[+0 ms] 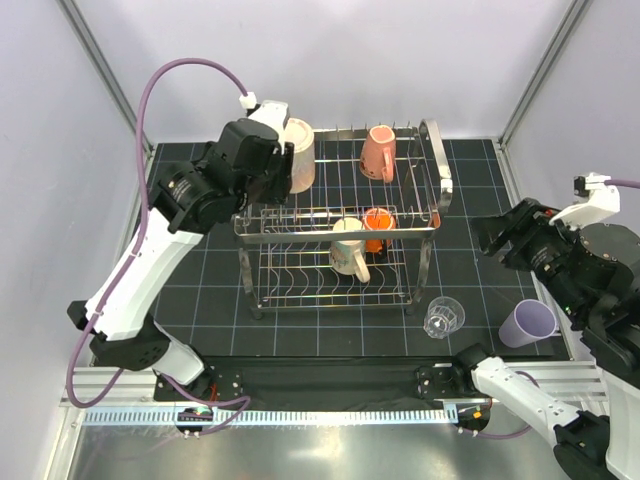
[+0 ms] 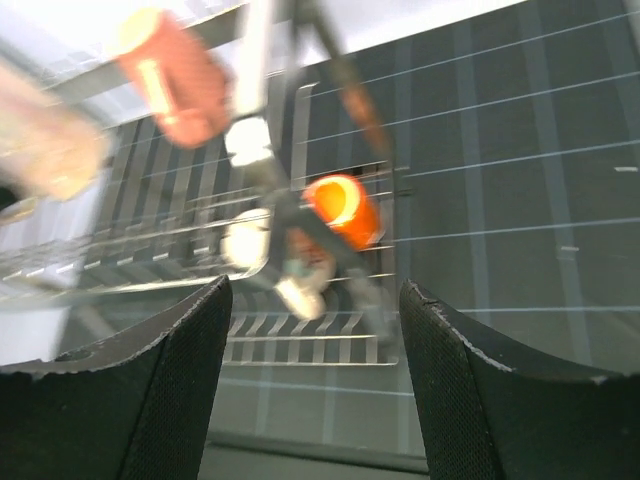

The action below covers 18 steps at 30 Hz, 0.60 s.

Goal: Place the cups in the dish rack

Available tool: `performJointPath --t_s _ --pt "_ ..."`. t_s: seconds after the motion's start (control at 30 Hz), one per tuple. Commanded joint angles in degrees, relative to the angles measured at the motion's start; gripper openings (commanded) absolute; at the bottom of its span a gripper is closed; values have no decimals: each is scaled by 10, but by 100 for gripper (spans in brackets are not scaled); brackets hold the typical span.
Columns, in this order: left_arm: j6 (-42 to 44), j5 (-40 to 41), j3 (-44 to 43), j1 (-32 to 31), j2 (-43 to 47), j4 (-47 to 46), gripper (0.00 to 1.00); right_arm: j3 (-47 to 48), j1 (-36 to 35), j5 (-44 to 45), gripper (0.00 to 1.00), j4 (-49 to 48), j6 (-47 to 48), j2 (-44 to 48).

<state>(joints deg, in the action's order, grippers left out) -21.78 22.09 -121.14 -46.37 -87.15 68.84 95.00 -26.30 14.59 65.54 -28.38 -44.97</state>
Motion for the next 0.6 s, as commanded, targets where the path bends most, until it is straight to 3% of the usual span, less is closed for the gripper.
performJointPath --t_s 0.0,0.23,0.33,0.43,0.57 --pt "11 12 -4 2 18 -30 45 26 -3 119 69 54 45 -4" --pt "11 11 -3 2 37 -44 61 -7 -3 222 69 103 51 -12" --pt "10 7 -63 1 36 -21 65 -38 -3 251 69 122 39 -11" --pt "11 -2 -123 2 37 -3 66 -57 -4 259 69 137 27 -7" --pt "-5 -44 -92 1 90 -44 68 -84 -3 258 69 144 10 -5"
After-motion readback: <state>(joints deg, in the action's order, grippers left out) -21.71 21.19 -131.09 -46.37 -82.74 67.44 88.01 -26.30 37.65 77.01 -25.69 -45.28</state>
